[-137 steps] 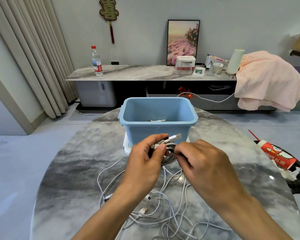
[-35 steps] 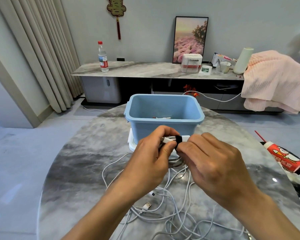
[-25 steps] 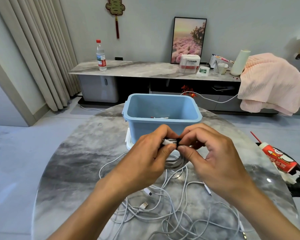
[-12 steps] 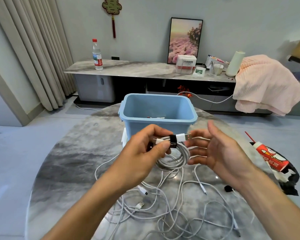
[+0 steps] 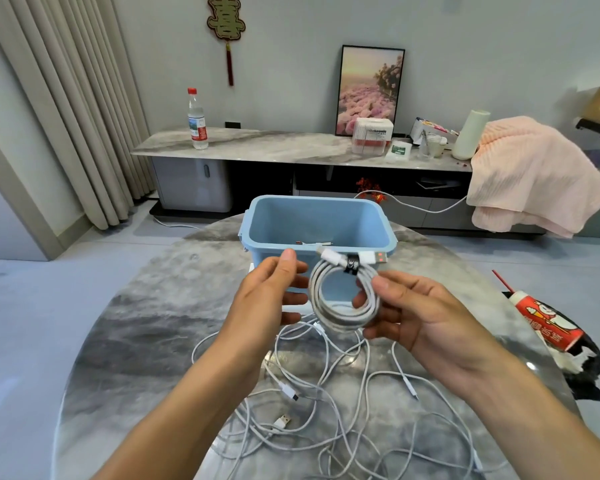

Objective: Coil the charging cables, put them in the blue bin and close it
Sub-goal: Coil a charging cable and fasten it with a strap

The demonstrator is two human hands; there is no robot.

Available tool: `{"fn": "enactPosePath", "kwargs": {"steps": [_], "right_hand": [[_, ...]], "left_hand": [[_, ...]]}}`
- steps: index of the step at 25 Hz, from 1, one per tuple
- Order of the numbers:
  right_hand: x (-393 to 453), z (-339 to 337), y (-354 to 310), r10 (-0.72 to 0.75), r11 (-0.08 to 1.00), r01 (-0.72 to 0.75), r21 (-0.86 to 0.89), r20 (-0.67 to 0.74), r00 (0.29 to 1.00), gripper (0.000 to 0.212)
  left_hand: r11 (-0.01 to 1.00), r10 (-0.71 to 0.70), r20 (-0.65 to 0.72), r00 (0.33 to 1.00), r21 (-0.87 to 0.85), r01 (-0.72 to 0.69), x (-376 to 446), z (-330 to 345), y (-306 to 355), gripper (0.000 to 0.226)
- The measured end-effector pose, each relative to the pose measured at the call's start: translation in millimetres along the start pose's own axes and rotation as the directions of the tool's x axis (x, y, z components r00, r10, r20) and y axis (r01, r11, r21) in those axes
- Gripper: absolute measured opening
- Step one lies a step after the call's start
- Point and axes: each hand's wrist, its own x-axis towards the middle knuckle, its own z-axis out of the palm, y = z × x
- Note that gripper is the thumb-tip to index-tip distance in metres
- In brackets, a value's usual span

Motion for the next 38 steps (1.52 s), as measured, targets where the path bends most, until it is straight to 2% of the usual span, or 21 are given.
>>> {"fn": "enactPosePath", "kwargs": {"steps": [2, 4, 7, 12, 13, 15, 17, 19, 21, 23, 24, 25, 27, 29, 31, 33, 34, 36, 38], "right_hand": [[14.7, 12.1, -16.9, -0.007, 0.991, 0.023, 0.133, -0.117, 0.993, 0.041], [38.8, 21.4, -33.1, 0.057, 0.972, 0.001, 0.235, -0.242, 0.969, 0.054], [56.5, 20.9, -30.8, 0.155, 0.954, -0.061, 0.295, -0.306, 0.939, 0.061], [32.9, -10.5, 17.7, 0.258, 0.956, -0.194, 0.219, -0.322, 0.911, 0.023], [30.2, -13.6, 24.5, 0.255, 0.965, -0.212, 0.156, -0.348, 0.902, 0.019], [29.8, -17.8, 38.4, 0.202, 0.962, -0.257, -0.088, -0.403, 0.893, 0.013], [37.2, -22.3, 61.4, 0.106, 0.883, -0.286, -0.371, -0.435, 0.894, 0.006], [47.4, -23.2, 92.2, -0.023, 0.732, -0.260, -0.630, -0.404, 0.914, 0.008], [60.6, -18.4, 118.1, -0.107, 0.520, -0.214, -0.827, -0.312, 0.944, 0.013], [76.0, -9.7, 134.9, -0.125, 0.331, -0.177, -0.927, -0.230, 0.965, 0.035], [83.3, -4.0, 139.5, -0.105, 0.292, -0.189, -0.938, -0.228, 0.968, 0.040], [92.0, -0.8, 143.2, -0.089, 0.293, -0.210, -0.933, -0.246, 0.965, 0.037], [103.0, 1.8, 145.1, -0.078, 0.371, -0.207, -0.906, -0.252, 0.965, 0.007], [103.7, 0.4, 127.9, -0.082, 0.514, -0.119, -0.850, -0.187, 0.979, 0.020], [95.3, 3.1, 87.3, -0.141, 0.617, 0.023, -0.787, -0.082, 0.987, 0.021], [78.1, 9.4, 33.8, -0.168, 0.746, 0.136, -0.652, 0.013, 0.986, 0.017], [67.7, 12.8, 13.6, -0.172, 0.819, 0.167, -0.549, 0.044, 0.984, 0.019], [42.5, 19.8, -14.8, -0.210, 0.902, 0.209, -0.378, 0.039, 0.977, 0.024], [22.6, 21.6, -24.5, -0.257, 0.938, 0.251, -0.237, 0.009, 0.966, 0.024]], "left_hand": [[1.000, -0.029, -0.077, 0.997, -0.015, 0.028, 2.0, -1.5, -0.2, 0.037], [0.998, -0.055, -0.131, 0.990, -0.049, 0.049, 2.3, -0.9, -1.1, 0.034], [0.994, -0.070, -0.150, 0.986, -0.092, 0.056, 0.7, -3.4, 3.0, 0.038], [0.995, -0.058, -0.133, 0.989, -0.089, 0.047, 1.2, -5.4, 6.4, 0.027], [0.995, -0.061, -0.124, 0.990, -0.088, 0.050, 0.9, -5.1, 6.6, 0.026], [0.995, -0.067, -0.117, 0.991, -0.086, 0.057, 0.1, -4.9, 7.3, 0.027], [0.994, -0.067, -0.134, 0.989, -0.093, 0.055, 0.2, -6.6, 8.6, 0.028], [0.995, -0.059, -0.151, 0.987, -0.093, 0.046, 0.6, -9.1, 10.1, 0.028], [0.994, -0.057, -0.167, 0.984, -0.105, 0.040, 2.0, -10.6, 11.6, 0.029], [0.994, -0.049, -0.181, 0.982, -0.103, 0.030, 4.1, -11.7, 9.1, 0.030], [0.995, -0.045, -0.180, 0.983, -0.094, 0.028, 4.8, -11.2, 7.4, 0.029], [0.996, -0.044, -0.172, 0.984, -0.084, 0.030, 4.6, -10.2, 5.3, 0.027], [0.999, -0.034, -0.176, 0.984, -0.046, 0.026, 5.6, -6.9, 1.8, 0.023], [0.999, 0.032, -0.179, 0.983, 0.011, -0.031, 7.1, -4.1, 0.0, 0.018], [0.985, 0.124, -0.152, 0.981, 0.142, -0.102, 10.9, -5.5, -3.1, 0.011], [0.902, 0.238, -0.099, 0.966, 0.390, -0.182, 11.2, -6.3, -9.0, 0.027], [0.864, 0.263, -0.066, 0.962, 0.459, -0.205, 9.4, -5.5, -11.5, 0.035], [0.895, 0.253, 0.025, 0.967, 0.374, -0.244, 9.4, -3.4, -13.6, 0.037], [0.971, 0.172, 0.125, 0.977, 0.148, -0.190, 6.1, -0.3, -13.4, 0.030]]}}
